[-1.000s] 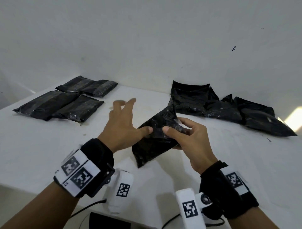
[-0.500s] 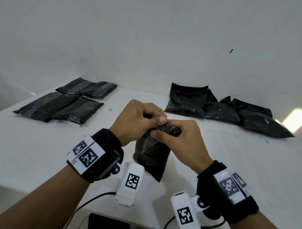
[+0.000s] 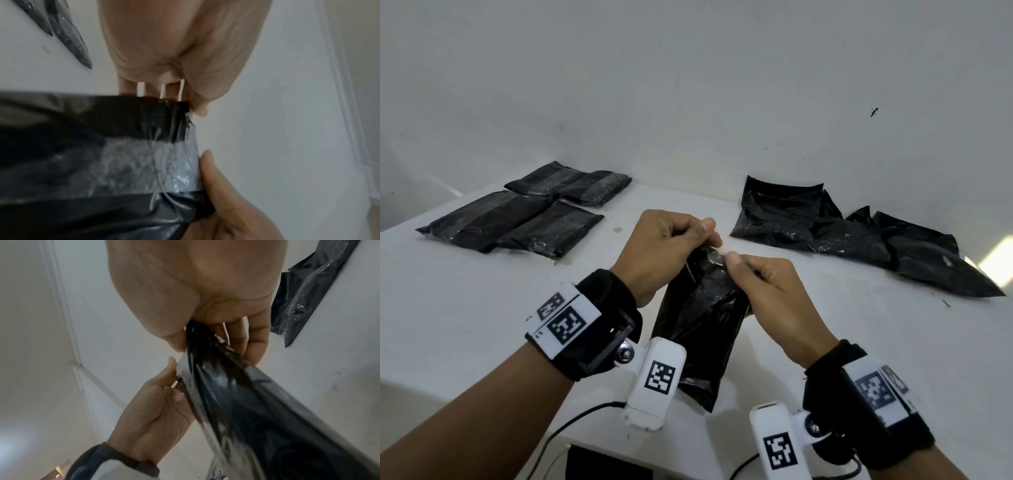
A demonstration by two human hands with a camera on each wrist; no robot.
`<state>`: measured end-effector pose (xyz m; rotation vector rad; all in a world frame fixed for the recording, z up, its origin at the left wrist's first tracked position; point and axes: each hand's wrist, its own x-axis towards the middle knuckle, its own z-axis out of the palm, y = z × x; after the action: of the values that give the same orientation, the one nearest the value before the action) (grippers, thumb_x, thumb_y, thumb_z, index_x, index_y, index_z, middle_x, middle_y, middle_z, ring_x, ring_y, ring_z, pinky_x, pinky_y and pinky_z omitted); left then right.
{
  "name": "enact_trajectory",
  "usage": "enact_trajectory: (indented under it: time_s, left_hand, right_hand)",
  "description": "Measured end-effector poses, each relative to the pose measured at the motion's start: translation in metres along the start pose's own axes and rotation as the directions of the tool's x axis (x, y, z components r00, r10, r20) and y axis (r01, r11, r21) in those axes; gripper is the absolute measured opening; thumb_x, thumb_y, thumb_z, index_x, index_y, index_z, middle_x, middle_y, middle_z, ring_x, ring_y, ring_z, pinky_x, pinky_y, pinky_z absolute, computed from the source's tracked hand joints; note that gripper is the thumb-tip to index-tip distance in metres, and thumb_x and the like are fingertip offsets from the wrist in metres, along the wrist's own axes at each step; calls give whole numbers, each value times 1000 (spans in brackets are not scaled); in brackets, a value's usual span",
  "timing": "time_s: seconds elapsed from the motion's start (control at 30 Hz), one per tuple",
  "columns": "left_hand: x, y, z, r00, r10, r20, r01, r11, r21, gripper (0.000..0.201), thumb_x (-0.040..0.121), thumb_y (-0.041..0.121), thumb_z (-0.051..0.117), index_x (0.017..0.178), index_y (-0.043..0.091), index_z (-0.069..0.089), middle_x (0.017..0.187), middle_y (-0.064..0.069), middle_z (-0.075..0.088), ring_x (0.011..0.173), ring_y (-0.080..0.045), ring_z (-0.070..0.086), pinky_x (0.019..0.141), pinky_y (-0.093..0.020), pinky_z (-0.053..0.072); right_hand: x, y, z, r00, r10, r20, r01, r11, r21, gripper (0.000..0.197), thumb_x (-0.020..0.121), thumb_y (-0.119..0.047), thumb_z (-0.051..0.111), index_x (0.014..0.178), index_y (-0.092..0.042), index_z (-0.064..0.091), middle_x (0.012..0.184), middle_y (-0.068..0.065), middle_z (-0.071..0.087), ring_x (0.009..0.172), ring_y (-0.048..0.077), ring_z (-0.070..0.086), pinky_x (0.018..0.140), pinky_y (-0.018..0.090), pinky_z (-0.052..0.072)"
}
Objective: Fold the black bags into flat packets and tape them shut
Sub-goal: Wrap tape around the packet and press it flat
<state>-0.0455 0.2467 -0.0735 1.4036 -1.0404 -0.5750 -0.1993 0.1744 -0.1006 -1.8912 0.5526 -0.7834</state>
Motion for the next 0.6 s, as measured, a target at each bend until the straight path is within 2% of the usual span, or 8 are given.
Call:
enact_trajectory:
  time_s: [0.07, 0.17, 0.2, 0.27, 0.37, 0.43, 0.5, 0.6]
  left_hand:
    - [0, -2, -4, 996, -49, -73, 49, 999, -11, 32, 99, 32, 55, 92, 8, 75, 90, -2, 74, 83, -8, 68, 80, -26, 54]
    - [-3, -2, -18, 959, 13, -283, 36, 985, 168, 33, 94, 34, 62, 77, 8, 69, 70, 5, 66, 63, -2, 58, 65, -22, 46]
    - [-5, 0, -23, 952, -23, -305, 78, 982, 171, 40, 94, 38, 62, 73, 4, 68, 66, 3, 66, 58, -3, 57, 60, -23, 44]
    - [-9, 7, -29, 950, -263, -171, 277, 959, 63, 60, 92, 59, 53, 79, 3, 70, 73, -5, 74, 61, -12, 66, 59, -28, 42]
    - [-15, 13, -34, 847, -492, 203, 522, 842, -138, 78, 85, 78, 39, 98, 8, 71, 95, -15, 75, 86, -31, 73, 69, -37, 49]
    - [-16, 10, -38, 871, -439, 218, 488, 823, -290, 55, 89, 62, 49, 93, 13, 74, 96, -14, 73, 87, -29, 72, 74, -40, 54]
    - [-14, 1, -45, 913, -383, 140, 407, 832, -376, 36, 92, 39, 58, 103, 7, 73, 102, -17, 71, 90, -27, 69, 79, -42, 59]
    - [-12, -10, -57, 928, -362, 89, 368, 848, -381, 33, 93, 20, 58, 115, -4, 64, 110, -21, 70, 93, -28, 70, 76, -39, 61]
  right_hand:
    - [6, 4, 0, 996, 29, -85, -30, 1000, -5, 71, 90, -57, 47, 87, 14, 54, 68, 22, 52, 64, 20, 45, 64, 38, 37]
    - [10, 2, -4, 967, -105, -232, 82, 991, -107, 62, 97, -47, 48, 93, 14, 61, 67, 25, 53, 60, 20, 45, 62, 32, 36]
    - [11, -2, -3, 945, -181, -272, 138, 976, -170, 51, 101, -39, 50, 102, 9, 67, 63, 13, 58, 60, 15, 51, 62, 31, 39]
    - [10, -16, 4, 888, -349, -301, 247, 912, -327, 34, 101, -29, 54, 123, -7, 68, 82, -13, 69, 76, 3, 63, 69, 20, 47]
    - [12, -19, 22, 847, -520, -106, 407, 765, -499, 39, 96, -24, 58, 133, -12, 62, 122, -3, 68, 111, 15, 62, 94, 35, 50]
    - [12, -13, 30, 843, -535, 49, 474, 698, -537, 48, 92, -19, 62, 139, -12, 56, 135, 3, 61, 127, 22, 53, 105, 40, 45]
    - [12, -10, 32, 869, -477, 135, 479, 738, -475, 62, 85, -13, 67, 144, -15, 49, 144, 2, 53, 139, 18, 42, 114, 36, 36]
    - [14, -13, 35, 918, -395, 32, 383, 864, -328, 63, 77, -18, 71, 138, -20, 57, 142, -5, 55, 138, 5, 42, 114, 21, 32]
